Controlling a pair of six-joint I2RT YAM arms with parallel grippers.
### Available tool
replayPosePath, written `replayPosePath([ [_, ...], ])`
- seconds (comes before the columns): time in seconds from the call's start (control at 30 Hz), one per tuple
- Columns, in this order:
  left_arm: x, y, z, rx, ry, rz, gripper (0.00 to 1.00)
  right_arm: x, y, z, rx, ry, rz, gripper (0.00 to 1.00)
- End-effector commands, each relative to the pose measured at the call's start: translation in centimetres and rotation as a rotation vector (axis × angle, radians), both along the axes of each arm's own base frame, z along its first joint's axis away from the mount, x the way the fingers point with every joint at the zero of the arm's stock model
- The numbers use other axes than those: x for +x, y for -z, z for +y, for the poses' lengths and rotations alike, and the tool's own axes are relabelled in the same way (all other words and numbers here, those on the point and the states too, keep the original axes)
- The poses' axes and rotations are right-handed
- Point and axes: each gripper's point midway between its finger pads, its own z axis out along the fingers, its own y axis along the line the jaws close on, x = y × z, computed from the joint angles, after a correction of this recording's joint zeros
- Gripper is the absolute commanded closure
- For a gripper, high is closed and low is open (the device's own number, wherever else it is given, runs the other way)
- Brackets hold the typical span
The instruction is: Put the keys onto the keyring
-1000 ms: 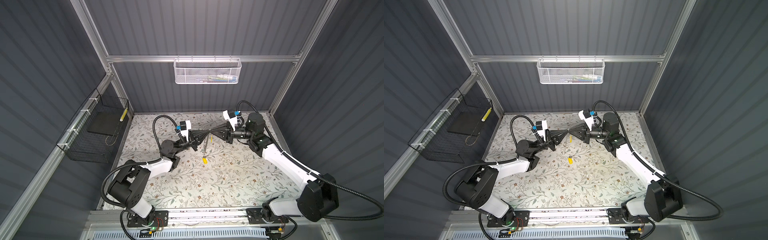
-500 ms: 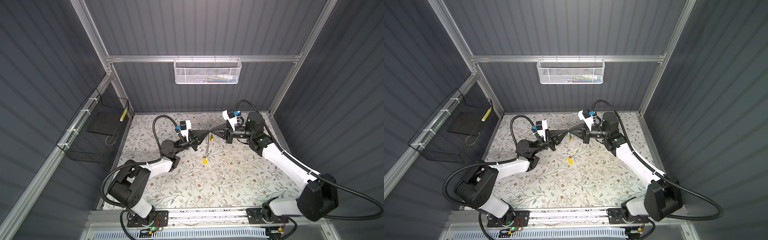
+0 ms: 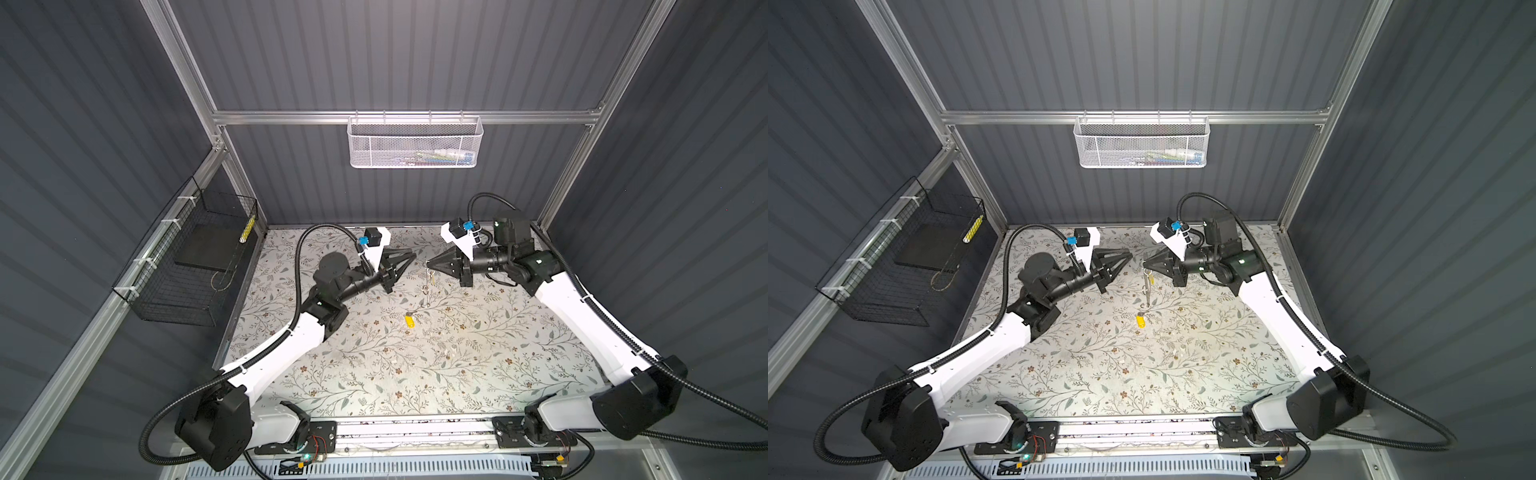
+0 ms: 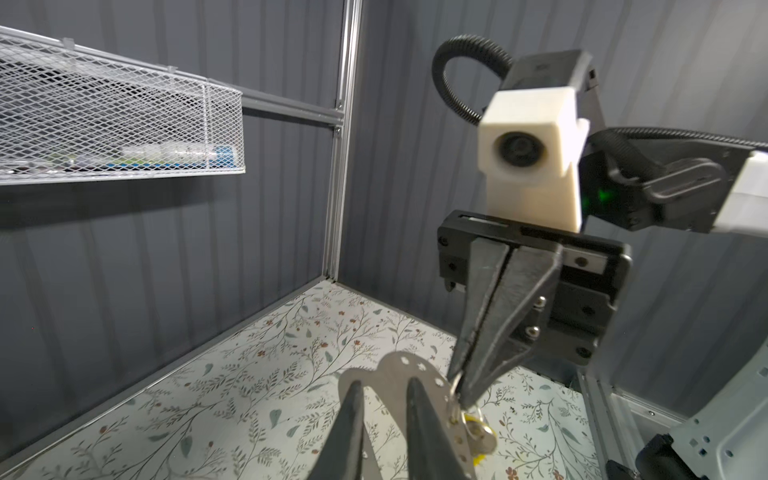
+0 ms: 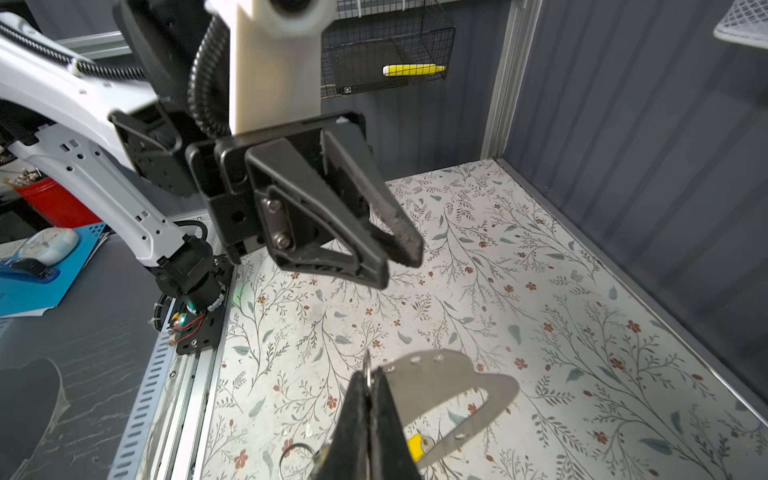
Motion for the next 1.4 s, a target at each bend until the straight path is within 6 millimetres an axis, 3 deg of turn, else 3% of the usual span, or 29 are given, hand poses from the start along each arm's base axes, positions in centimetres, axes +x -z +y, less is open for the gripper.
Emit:
replayPosePath([
  [0.0, -0.8, 5.3, 0.7, 0.289, -0.006, 0.115, 0.8, -1.5, 2.4, -0.8, -0.132, -0.07, 0.065, 1.0],
  [0.23, -3.6, 6.1, -0.3, 0.376, 0.187, 0.12, 0.82, -1.7, 2.3, -0.4, -0.164, -0.159, 0.107, 1.0],
  [0.47, -4.5, 5.7, -1.0, 0.35, 0.257, 0.092, 0.81, -1.7, 2.8, -0.1, -0.159, -0.178, 0.124, 1.0],
  [1.03, -4.9, 4.2, -2.6, 0.297, 0.303, 0.041, 0.77, -1.9, 3.5, 0.5, -0.138, -0.212, 0.14, 1.0],
  [1.37, -4.8, 3.4, -2.6, 0.279, 0.295, 0.018, 0.81, -2.2, 3.5, 0.6, -0.134, -0.221, 0.137, 1.0],
])
